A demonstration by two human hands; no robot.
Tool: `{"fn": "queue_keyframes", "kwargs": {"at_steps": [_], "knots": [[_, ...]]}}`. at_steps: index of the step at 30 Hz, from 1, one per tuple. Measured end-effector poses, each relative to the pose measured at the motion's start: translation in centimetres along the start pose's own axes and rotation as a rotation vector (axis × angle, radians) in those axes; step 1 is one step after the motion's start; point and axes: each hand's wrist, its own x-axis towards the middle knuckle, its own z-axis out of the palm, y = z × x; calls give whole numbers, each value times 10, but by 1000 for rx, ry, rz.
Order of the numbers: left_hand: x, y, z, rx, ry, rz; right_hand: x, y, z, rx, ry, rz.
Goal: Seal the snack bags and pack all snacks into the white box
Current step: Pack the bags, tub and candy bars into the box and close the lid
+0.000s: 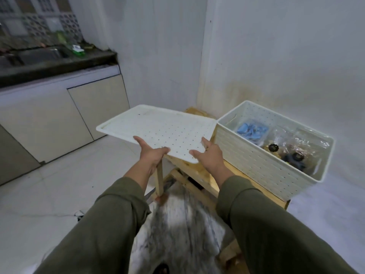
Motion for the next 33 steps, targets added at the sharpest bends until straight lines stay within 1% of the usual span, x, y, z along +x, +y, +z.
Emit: {"fn": "queue_keyframes", "kwargs": {"at_steps": [6, 11, 14, 18, 21, 25, 33], "knots": [[-37, 0, 0, -59, 60, -2, -16, -7, -14, 5, -13, -58], [-58, 2, 3, -98, 75, 26, -28, -5, -21, 12, -16, -92], [-68, 8, 17, -53, 62, 50, -35, -3, -37, 6, 16, -103], [-85, 15, 54, 36, 49, 66, -43, 10, -72, -40, 92, -100], [-95, 19, 89, 52, -11, 87, -51, 21, -104, -61, 149, -89], [-102, 22, 137, 82, -131, 84, -60, 42, -146, -79, 238, -43], [-107, 11, 228, 133, -327, -10, -61, 91, -211, -148, 375, 97]]}}
